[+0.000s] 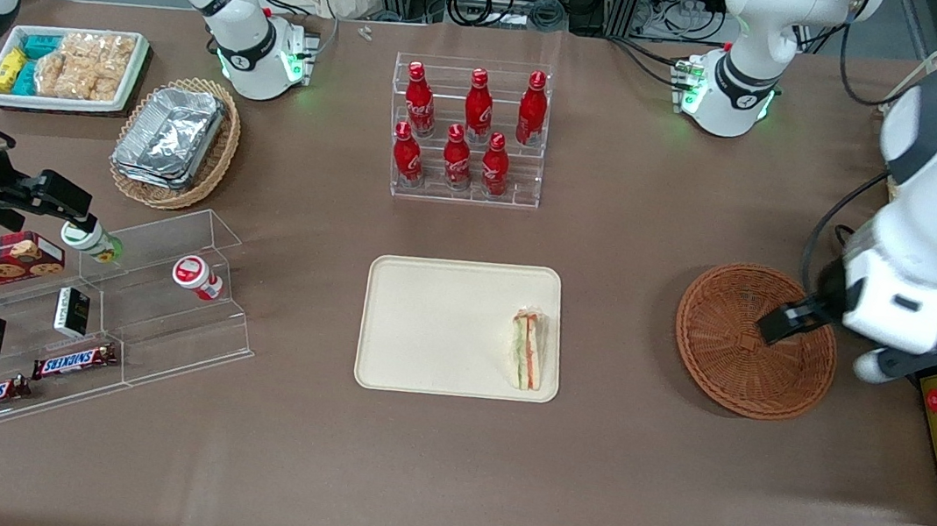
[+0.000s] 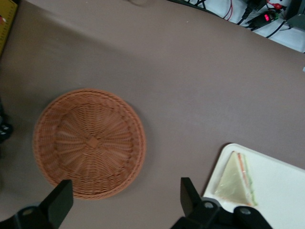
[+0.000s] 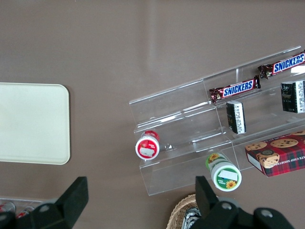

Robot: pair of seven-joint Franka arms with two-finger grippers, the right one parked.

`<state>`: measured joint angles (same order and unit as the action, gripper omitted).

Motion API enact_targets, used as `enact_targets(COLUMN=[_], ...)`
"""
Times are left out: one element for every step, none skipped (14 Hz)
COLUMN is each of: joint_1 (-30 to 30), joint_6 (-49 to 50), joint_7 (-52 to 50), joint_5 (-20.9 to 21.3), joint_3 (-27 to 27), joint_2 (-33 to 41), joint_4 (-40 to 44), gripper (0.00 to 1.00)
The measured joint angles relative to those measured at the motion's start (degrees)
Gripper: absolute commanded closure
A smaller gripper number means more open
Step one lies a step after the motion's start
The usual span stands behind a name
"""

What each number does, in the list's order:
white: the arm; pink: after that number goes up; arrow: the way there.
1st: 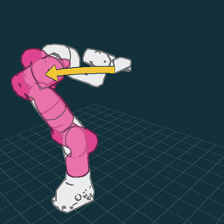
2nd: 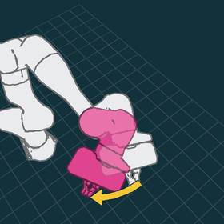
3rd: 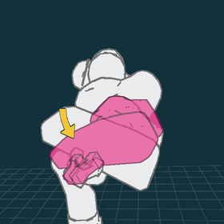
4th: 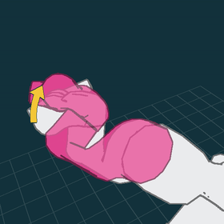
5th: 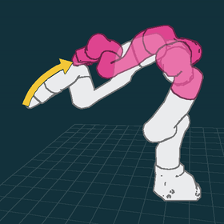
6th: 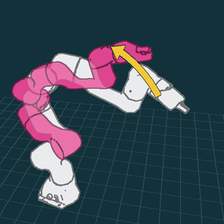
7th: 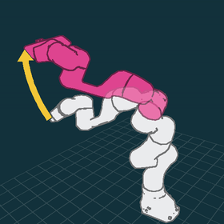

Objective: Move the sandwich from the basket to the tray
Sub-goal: 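Open the left gripper and withdraw it back toward the basket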

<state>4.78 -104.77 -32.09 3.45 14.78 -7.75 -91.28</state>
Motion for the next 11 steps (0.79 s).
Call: enact_targets(joint_1=[1.92,3.83,5.56,6.89,7.69,8.02,8.05,8.05,8.04,8.04,8.04], joint_6=[0.73,1.43,2.33,3.6,4.68,5.45,5.79,5.87,5.92,6.06,6.34], joint_7=[3.03,5.42,7.29,9.0,10.37,11.31,11.67,11.75,11.75,11.76,11.78], joint_5=[-0.92,-1.92,-2.72,-3.25,-3.47,-3.54,-3.54,-3.54,-3.54,-3.55,-3.54], joint_3=[-0.04,-0.11,-0.15,-0.16,-0.16,-0.16,-0.13,-0.01,0.11,0.19,0.19], joint_2=[0.99,1.62,2.02,2.33,2.54,2.69,2.77,2.76,2.76,2.75,2.76], joint_4=[-0.62,-0.95,-1.08,-1.14,-1.15,-1.15,-1.14,-1.15,-1.15,-1.15,-1.14], gripper=[0.0,0.0,0.0,0.0,0.0,0.0,0.0,0.0,0.0,0.0,0.0])
